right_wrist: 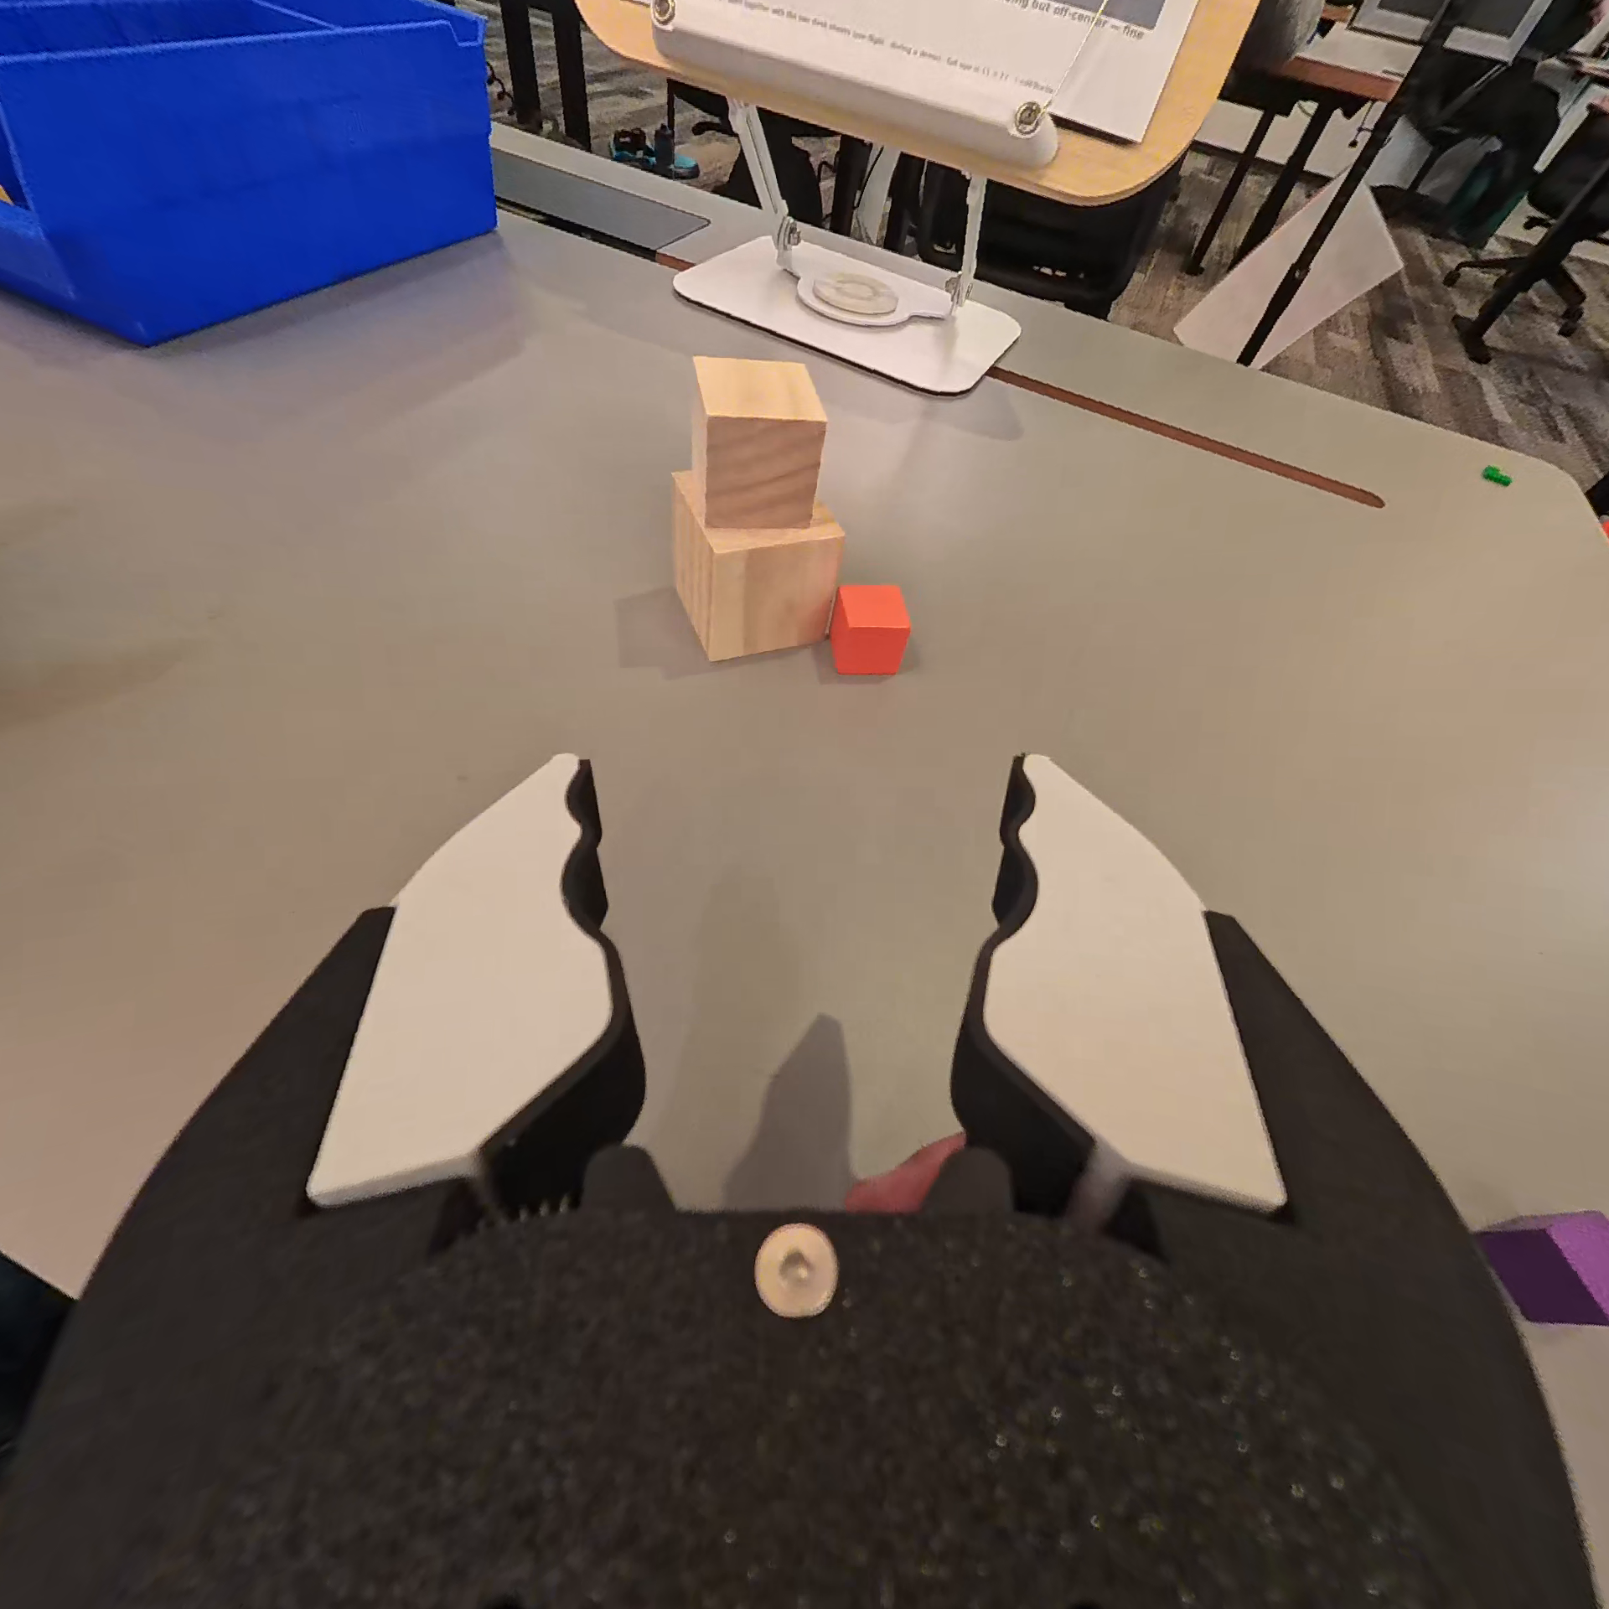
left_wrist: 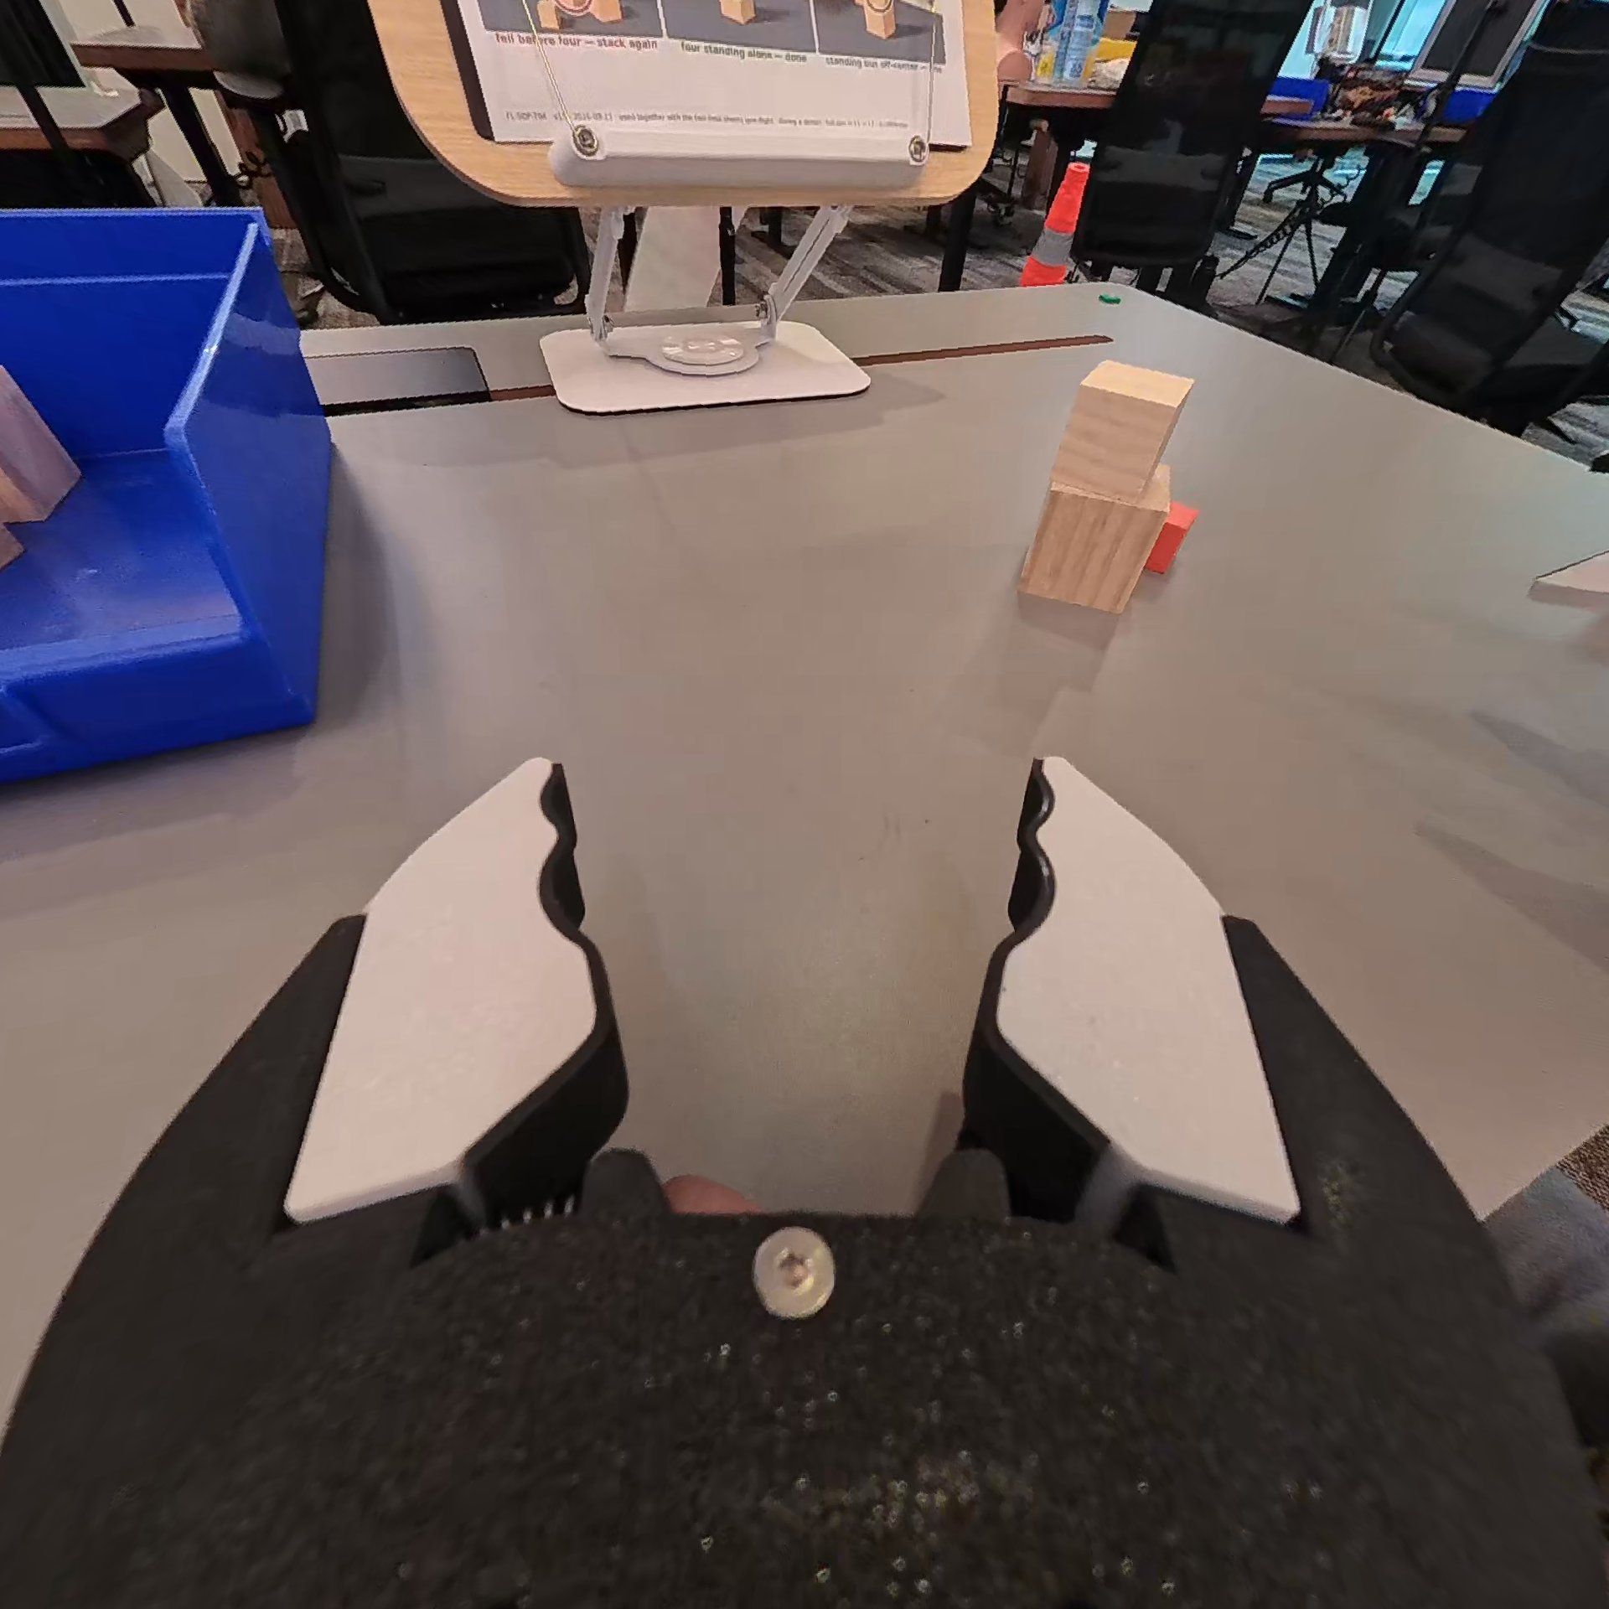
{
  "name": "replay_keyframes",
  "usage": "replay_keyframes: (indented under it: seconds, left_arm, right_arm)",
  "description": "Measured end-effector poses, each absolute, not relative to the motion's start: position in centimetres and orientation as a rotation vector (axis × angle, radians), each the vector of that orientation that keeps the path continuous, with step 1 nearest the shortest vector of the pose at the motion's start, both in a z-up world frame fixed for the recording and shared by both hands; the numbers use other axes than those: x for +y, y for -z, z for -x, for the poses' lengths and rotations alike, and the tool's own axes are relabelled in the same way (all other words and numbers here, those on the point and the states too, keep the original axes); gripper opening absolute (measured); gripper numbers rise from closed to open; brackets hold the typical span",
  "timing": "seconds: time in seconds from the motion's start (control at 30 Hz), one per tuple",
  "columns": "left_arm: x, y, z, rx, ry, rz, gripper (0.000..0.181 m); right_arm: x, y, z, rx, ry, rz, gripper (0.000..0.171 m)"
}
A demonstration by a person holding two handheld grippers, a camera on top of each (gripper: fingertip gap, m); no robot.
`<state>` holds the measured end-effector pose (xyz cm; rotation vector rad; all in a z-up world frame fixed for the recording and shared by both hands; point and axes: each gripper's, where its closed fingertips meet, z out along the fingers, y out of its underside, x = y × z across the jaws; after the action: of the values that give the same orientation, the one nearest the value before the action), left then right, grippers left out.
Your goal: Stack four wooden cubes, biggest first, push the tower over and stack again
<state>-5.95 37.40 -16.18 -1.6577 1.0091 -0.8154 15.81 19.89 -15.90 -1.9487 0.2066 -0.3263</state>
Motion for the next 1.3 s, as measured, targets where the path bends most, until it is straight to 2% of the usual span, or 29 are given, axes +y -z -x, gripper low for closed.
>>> replay_keyframes:
  seconds: [0.43,0.57,0.7,0.9,0.97,1.0,1.13,1.3]
  left_arm:
    - [37.9,16.3,5.5,1.026,0.792,1.704,0.096]
    - [39.6,15.5,4.5,1.009,0.762,1.706,0.094]
    - [40.1,16.1,2.4,1.041,0.796,1.726,0.093]
    - [40.3,17.1,0.6,1.086,0.819,1.728,0.091]
    - [40.4,17.4,0.5,1.084,0.84,1.744,0.09]
    - [40.5,17.4,0.5,1.081,0.853,1.751,0.09]
    - [40.8,17.1,0.6,1.067,0.887,1.754,0.088]
    - [41.0,17.4,1.0,1.082,0.883,1.759,0.086]
  right_arm:
    - [20.2,16.4,-16.5,0.208,0.311,1.977,0.085]
    - [23.3,17.3,-19.0,0.126,0.323,2.103,0.076]
    - [28.0,21.0,-21.3,0.053,0.197,2.319,0.078]
    - [30.4,23.7,-23.5,0.056,0.161,2.452,0.06]
    - [30.8,23.8,-23.6,0.072,0.117,2.45,0.035]
    - [31.0,23.8,-23.8,0.072,0.126,2.447,0.029]
    - [30.9,22.8,-24.1,0.019,0.184,2.424,0.029]
    - [28.8,17.6,-22.2,-0.02,0.2,2.175,0.029]
